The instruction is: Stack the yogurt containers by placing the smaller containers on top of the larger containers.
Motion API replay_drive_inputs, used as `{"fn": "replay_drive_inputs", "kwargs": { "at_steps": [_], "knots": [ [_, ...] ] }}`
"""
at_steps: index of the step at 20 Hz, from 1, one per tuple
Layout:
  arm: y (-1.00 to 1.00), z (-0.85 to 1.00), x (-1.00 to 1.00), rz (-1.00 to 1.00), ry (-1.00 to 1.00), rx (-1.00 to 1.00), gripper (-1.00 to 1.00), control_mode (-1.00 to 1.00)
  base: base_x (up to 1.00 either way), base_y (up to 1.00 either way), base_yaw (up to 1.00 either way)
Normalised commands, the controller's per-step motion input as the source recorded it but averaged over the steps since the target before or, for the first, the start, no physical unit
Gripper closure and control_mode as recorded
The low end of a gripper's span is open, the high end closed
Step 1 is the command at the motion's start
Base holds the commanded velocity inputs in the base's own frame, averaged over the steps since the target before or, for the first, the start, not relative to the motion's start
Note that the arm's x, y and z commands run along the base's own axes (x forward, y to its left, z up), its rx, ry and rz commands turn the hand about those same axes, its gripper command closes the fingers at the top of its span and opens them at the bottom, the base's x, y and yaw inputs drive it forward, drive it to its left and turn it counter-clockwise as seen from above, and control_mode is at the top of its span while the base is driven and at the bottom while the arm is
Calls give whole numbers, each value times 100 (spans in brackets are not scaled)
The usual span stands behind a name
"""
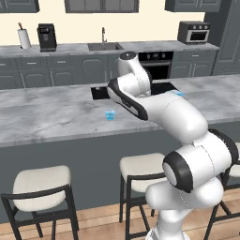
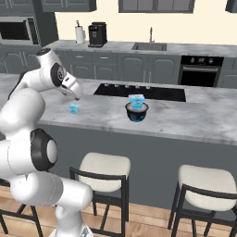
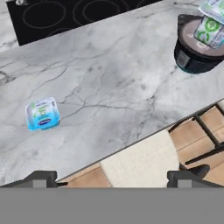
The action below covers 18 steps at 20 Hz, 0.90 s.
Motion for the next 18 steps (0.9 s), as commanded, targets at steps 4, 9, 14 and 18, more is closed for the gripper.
{"fn": "replay_drive_inputs", "kwargs": {
  "at_steps": [4,9,14,18],
  "knots": [
    [0,-24,0,2,0,12,-100,-100,0,0,0],
    [12,-20,11,4,0,8,-100,-100,0,0,0],
    [23,-19,28,2,0,5,-100,-100,0,0,0],
    [15,-18,34,1,0,6,-100,-100,0,0,0]
  ]
}}
